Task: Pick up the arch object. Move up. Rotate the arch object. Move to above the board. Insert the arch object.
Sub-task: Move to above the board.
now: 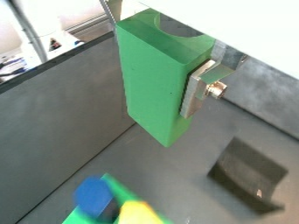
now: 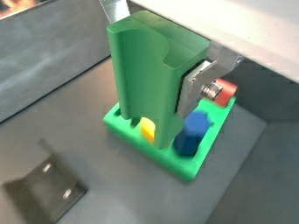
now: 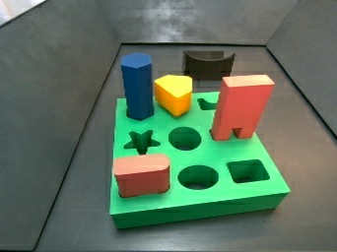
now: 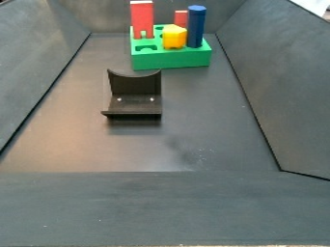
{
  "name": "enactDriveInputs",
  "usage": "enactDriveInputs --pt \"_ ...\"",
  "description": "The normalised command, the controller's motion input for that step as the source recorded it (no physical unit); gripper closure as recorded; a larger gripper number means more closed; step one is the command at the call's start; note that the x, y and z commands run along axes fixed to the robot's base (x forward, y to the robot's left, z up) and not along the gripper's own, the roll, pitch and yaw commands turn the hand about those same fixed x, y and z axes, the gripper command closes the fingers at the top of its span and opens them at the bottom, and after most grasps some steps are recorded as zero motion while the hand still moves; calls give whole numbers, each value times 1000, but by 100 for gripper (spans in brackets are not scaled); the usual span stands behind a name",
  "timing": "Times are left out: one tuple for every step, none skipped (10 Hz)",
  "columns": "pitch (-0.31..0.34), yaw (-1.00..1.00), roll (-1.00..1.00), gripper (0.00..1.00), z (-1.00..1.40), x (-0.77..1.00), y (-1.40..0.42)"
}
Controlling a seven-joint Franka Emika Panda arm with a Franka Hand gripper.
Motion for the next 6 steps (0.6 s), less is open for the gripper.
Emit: enactDriveInputs --pt "121 8 -1 100 175 277 -1000" --pt "125 13 10 100 176 301 -1000" --pt "129 13 16 100 175 312 -942" --pt "128 10 30 100 109 220 -546" --pt "104 9 41 100 62 139 -279" --pt "83 11 51 100 44 96 -180"
